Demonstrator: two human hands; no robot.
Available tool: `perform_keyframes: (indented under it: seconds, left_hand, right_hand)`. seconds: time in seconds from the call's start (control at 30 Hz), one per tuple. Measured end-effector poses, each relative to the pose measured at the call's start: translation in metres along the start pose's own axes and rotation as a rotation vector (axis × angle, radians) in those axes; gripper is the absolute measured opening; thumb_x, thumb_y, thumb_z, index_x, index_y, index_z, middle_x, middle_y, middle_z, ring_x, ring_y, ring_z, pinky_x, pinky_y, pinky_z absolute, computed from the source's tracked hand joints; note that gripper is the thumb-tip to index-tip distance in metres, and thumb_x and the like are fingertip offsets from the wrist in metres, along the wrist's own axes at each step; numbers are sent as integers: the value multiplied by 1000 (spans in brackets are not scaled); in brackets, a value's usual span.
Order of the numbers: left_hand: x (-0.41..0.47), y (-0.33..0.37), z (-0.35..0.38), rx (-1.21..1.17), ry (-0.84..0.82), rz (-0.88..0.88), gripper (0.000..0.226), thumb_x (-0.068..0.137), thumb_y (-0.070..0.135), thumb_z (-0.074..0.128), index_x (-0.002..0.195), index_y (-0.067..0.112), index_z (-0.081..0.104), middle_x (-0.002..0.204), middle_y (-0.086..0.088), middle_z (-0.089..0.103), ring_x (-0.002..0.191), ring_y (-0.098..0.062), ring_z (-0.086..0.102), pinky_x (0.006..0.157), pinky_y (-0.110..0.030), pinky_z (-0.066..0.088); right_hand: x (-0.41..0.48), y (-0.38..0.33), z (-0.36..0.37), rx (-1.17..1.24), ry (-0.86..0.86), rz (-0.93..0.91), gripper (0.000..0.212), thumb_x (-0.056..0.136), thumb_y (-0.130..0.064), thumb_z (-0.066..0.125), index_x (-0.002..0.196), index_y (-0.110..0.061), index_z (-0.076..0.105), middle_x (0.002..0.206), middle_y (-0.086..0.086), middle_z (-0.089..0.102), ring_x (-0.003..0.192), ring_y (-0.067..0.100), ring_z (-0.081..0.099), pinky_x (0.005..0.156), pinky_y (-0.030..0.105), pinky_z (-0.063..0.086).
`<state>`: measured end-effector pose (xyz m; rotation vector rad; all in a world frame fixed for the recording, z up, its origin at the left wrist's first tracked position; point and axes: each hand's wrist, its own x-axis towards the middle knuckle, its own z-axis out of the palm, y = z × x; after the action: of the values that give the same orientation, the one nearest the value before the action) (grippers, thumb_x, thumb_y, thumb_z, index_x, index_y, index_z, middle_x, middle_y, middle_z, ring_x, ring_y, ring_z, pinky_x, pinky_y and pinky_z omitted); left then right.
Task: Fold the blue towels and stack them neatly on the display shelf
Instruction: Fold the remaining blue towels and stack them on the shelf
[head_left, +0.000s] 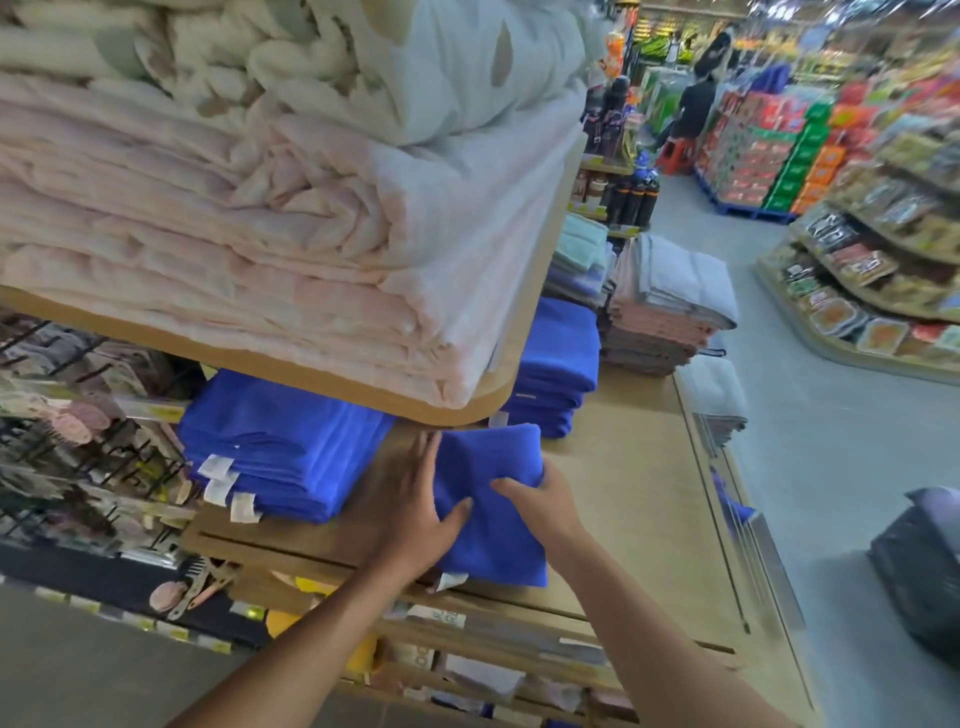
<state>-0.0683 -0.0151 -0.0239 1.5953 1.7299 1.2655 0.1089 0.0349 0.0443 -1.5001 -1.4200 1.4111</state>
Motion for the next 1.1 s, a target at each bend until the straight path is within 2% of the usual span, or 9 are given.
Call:
perform_keyframes:
  seconds: [0.1,0.23,0.33,0.43,0.6,0.77,0.9,1.0,1.1]
  left_hand:
    - [14,21,2,-411,27,-274,89,87,33,77,158,31,22,163,12,29,148,-7,32,121,-30,30]
    - [30,51,3,-946,-347,-607,61,82,50,77,134,21,64,137,-5,65,125,-21,62,98,-35,53]
    - [46,78,17,-886,-457,-557,48,88,32,75,131,14,64,130,-8,69,119,-24,67,88,-31,58]
    - [82,106,29,-823,-310,-512,43,88,18,73,128,9,64,121,-11,73,110,-26,71,86,-35,59]
    - [174,142,12,-721,-171,-461,20,90,31,73,108,22,74,115,-10,75,98,-25,73,81,-41,59]
    - [221,124,18,-705,-128,-637,31,99,20,61,131,19,58,130,-11,61,116,-25,63,101,-43,53]
    - [218,121,45,-762,108,-734,20,97,11,60,114,19,53,115,-9,60,90,-21,61,70,-40,57]
    - [198,113,53,-560,284,-575,21,94,16,60,113,23,55,122,-4,63,108,-24,63,81,-43,58]
    - [146,101,75,-127,490,-247,41,86,18,56,126,21,52,125,1,55,109,-23,56,99,-39,47]
  right_hand:
    - [-9,-12,-24,58,-23,-112,24,72,-26,77,95,-26,71,89,-7,78,86,13,74,66,26,57]
    - [-2,-38,-74,166,-82,-134,32,72,-29,81,103,-28,73,101,-3,79,94,16,76,81,37,62]
    - [20,-54,-107,239,-80,-104,37,80,-20,83,114,-22,70,108,1,78,102,23,75,89,44,59]
    - [45,-76,-129,318,-70,-105,29,86,-9,77,113,-18,69,107,7,78,99,28,75,81,41,62]
    - [122,-152,-140,384,-88,-83,42,83,-19,81,122,-11,68,112,12,77,100,30,75,83,43,63]
    - [184,-153,-130,125,-29,145,50,83,-29,83,123,-5,63,103,11,62,93,24,60,76,36,52]
    - [199,-117,-136,62,-51,113,45,88,-10,76,129,3,60,104,15,63,86,24,60,70,35,52]
    - [191,-106,-155,107,-61,22,42,94,-21,72,131,-12,57,113,7,64,89,18,64,69,33,55]
    - [172,-78,-209,12,46,-159,11,95,-22,71,104,-25,67,94,-4,73,72,5,70,55,21,54]
